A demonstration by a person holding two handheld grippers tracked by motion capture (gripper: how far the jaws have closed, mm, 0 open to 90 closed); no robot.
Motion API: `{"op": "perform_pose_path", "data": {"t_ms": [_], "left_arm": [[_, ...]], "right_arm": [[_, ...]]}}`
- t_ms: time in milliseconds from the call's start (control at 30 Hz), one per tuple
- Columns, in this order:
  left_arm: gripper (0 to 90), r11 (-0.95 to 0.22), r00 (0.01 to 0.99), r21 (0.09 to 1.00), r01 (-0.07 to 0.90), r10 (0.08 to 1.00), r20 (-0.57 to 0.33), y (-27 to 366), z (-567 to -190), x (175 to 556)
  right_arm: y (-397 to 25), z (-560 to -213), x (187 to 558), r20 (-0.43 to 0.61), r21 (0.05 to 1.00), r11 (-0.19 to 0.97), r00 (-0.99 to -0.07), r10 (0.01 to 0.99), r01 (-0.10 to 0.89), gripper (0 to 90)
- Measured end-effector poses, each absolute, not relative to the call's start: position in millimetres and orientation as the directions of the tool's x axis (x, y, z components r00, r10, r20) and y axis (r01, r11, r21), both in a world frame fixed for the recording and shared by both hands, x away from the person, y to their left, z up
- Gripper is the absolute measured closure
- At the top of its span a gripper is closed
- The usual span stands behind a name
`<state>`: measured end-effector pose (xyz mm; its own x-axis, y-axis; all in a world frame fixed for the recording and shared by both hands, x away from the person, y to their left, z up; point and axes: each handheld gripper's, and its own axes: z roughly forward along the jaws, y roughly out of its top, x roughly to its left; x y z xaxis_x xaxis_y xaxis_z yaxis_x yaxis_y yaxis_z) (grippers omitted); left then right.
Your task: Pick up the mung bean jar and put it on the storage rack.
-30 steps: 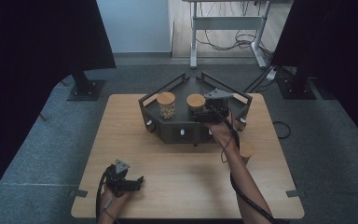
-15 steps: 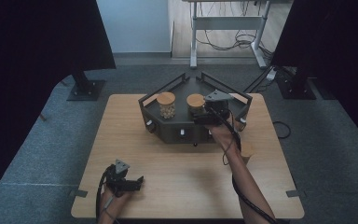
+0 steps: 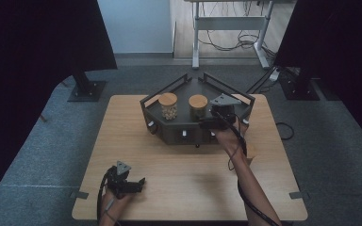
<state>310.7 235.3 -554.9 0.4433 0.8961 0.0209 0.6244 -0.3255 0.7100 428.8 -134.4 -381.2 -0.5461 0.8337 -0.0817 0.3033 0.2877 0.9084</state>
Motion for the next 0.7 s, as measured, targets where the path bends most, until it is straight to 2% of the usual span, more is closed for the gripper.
{"op": "perform_pose_path", "data": {"t_ms": [700], "left_arm": [[0.6, -0.326, 0.443, 0.710, 0.624, 0.896, 0.021, 235.3, -554.9, 310.7]], "right_arm": [[-140.5, -379.1, 414.2, -0.083, 0.909, 0.289, -0.549, 0.831, 0.300, 11.1]]}}
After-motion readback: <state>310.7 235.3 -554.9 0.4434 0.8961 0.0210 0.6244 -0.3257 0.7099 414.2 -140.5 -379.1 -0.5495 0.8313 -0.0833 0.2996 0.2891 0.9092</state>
